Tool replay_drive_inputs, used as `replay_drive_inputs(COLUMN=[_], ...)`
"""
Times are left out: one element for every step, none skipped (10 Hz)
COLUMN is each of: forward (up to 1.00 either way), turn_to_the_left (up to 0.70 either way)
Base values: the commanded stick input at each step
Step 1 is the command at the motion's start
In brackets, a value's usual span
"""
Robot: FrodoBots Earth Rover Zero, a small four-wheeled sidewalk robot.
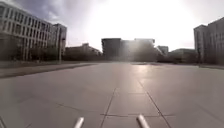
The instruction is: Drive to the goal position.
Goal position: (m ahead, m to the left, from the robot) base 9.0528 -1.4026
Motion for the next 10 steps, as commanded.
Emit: replay_drive_inputs(forward=[1.0,1.0,1.0,1.0,1.0,1.0,1.0,1.0,1.0,1.0], turn_to_the_left=[0.0,0.0,0.0,0.0,0.0,0.0,0.0,0.0,0.0,0.0])
